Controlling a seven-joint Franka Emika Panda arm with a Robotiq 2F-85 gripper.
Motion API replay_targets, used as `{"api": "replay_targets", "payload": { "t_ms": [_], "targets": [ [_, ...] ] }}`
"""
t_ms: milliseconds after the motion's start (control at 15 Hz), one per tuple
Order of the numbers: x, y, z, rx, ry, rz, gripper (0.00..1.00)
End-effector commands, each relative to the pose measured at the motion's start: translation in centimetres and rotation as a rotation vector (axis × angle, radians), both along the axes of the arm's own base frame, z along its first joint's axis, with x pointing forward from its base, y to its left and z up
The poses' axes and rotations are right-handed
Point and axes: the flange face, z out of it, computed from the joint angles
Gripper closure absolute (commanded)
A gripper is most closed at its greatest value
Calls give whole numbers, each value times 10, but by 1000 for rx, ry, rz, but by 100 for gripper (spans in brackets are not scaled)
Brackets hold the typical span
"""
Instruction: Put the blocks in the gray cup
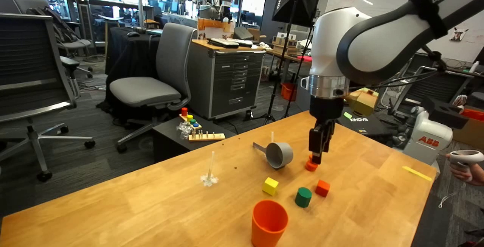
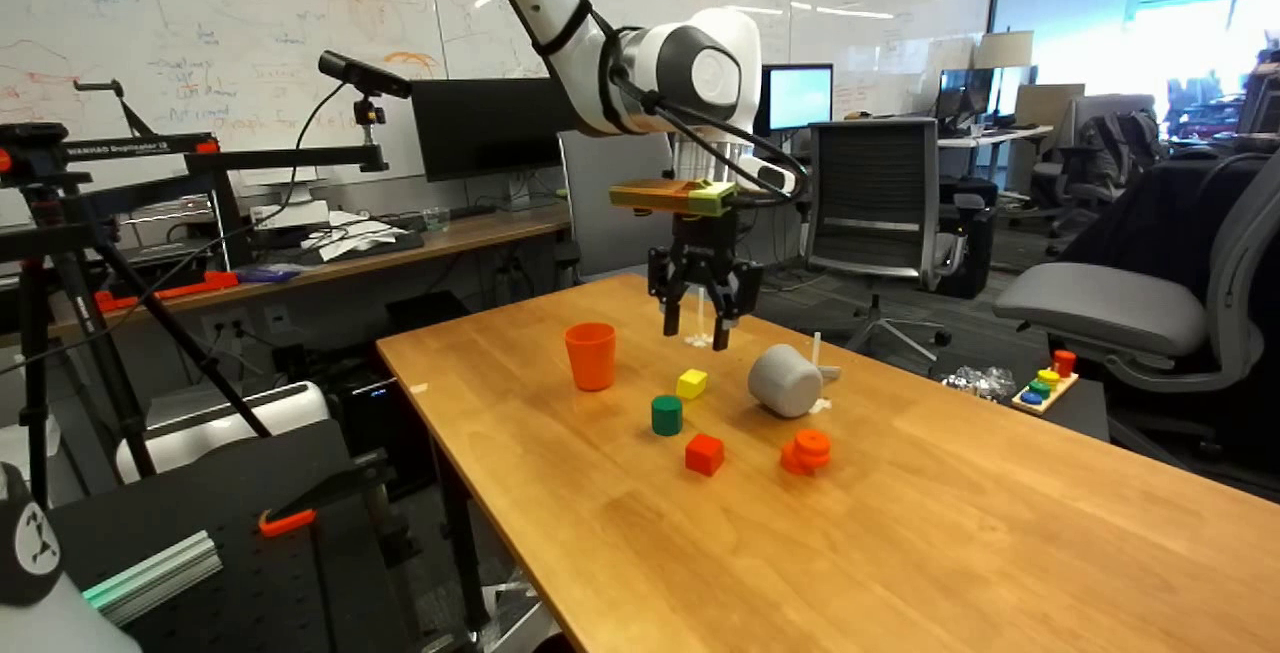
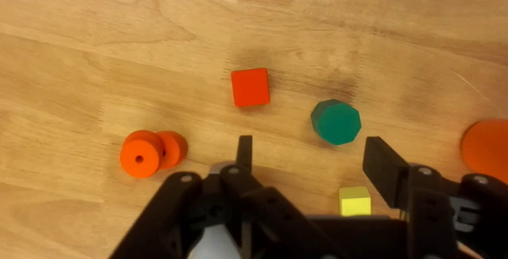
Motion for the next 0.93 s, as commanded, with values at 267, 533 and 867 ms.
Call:
{"api": "replay_targets", "payload": {
  "t_ms": [267,533,867],
  "targets": [
    [-4,36,-44,70,81,3,0],
    [-3,39,-76,58,126,-1,0],
    [15,30,-57,30,87,-16,0]
  ]
}}
